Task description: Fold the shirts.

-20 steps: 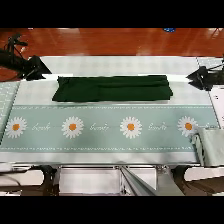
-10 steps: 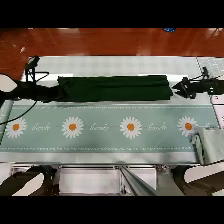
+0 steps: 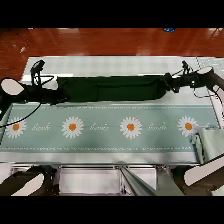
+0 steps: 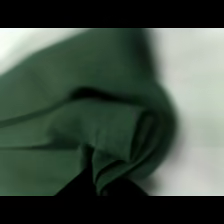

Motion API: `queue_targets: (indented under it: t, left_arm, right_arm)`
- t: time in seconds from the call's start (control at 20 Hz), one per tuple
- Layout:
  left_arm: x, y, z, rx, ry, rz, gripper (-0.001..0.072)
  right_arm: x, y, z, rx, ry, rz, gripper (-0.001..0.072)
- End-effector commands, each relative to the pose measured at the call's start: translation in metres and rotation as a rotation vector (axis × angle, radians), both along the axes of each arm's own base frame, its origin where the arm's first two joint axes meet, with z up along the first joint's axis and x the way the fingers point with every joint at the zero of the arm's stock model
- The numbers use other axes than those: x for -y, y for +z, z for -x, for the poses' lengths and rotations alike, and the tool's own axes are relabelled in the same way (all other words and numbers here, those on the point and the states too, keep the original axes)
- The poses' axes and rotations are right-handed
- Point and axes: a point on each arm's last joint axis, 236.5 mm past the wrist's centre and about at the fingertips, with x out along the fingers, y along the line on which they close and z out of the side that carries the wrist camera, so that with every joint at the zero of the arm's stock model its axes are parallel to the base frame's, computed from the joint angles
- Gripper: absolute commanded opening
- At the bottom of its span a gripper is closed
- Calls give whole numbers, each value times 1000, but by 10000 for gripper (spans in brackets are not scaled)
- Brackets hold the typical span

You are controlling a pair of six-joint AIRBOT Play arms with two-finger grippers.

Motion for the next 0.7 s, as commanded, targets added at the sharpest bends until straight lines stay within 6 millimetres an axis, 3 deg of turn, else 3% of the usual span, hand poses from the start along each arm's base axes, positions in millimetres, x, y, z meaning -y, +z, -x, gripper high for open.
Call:
queue_targets:
  t: [0.0, 0.15, 0.35, 0.5, 0.65]
  left_arm:
    - [15, 3, 5, 7, -73, 39, 18]
    - [39, 13, 9, 15, -112, 120, 17]
    - [86, 20, 4, 90, -182, 144, 16]
    - [146, 15, 1, 90, -305, 148, 16]
    - [226, 2, 2, 59, -454, 159, 17]
  right_arm:
    - [-16, 48, 1, 76, 76, 8, 21]
    - [-12, 105, 29, 169, 134, 139, 21]
    - [-11, 154, 108, 245, 131, 251, 21]
    - [-19, 173, 175, 277, 99, 272, 21]
    - [-31, 195, 226, 314, 73, 257, 21]
